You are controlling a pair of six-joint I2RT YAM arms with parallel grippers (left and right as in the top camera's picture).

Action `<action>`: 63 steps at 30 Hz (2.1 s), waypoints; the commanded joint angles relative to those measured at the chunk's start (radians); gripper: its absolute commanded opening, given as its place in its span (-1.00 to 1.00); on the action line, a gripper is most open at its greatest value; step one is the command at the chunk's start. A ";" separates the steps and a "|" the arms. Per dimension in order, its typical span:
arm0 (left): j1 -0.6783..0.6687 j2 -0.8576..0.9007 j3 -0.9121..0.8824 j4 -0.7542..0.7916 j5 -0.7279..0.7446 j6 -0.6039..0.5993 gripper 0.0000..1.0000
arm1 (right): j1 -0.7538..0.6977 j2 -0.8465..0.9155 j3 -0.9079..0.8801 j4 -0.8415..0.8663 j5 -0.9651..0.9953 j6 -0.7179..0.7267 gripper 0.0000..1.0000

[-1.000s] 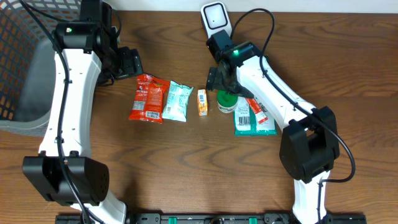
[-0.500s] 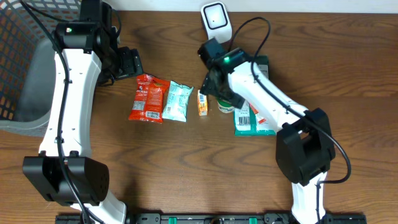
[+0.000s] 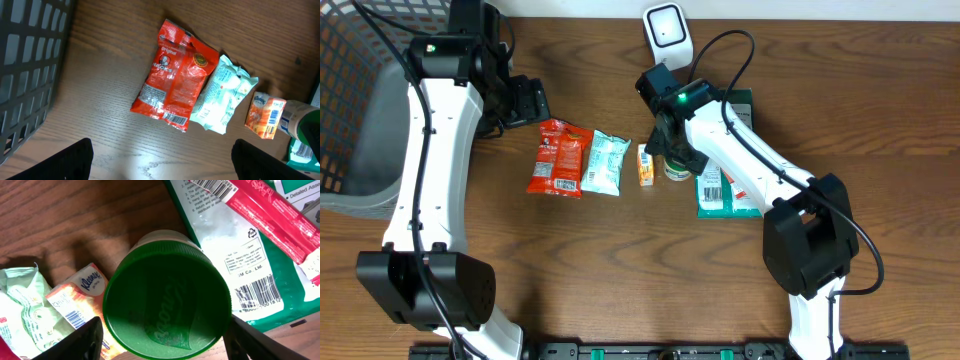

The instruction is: Scan the item barcode

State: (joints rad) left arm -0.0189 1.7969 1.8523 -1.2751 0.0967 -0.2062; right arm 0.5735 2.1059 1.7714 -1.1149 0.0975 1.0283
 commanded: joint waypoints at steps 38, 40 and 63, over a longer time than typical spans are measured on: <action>0.002 0.002 -0.001 -0.002 -0.019 0.002 0.78 | 0.002 -0.011 -0.027 0.047 0.077 -0.379 -0.26; 0.002 0.002 -0.001 -0.002 -0.019 0.002 0.78 | 0.002 -0.012 -0.027 0.034 0.077 -0.457 0.23; 0.002 0.002 -0.001 -0.002 -0.019 0.002 0.78 | -0.116 -0.099 0.089 -0.066 -0.080 -0.716 0.50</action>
State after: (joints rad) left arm -0.0189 1.7969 1.8523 -1.2751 0.0967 -0.2062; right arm 0.4625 2.0266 1.8400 -1.1805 0.0502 0.3626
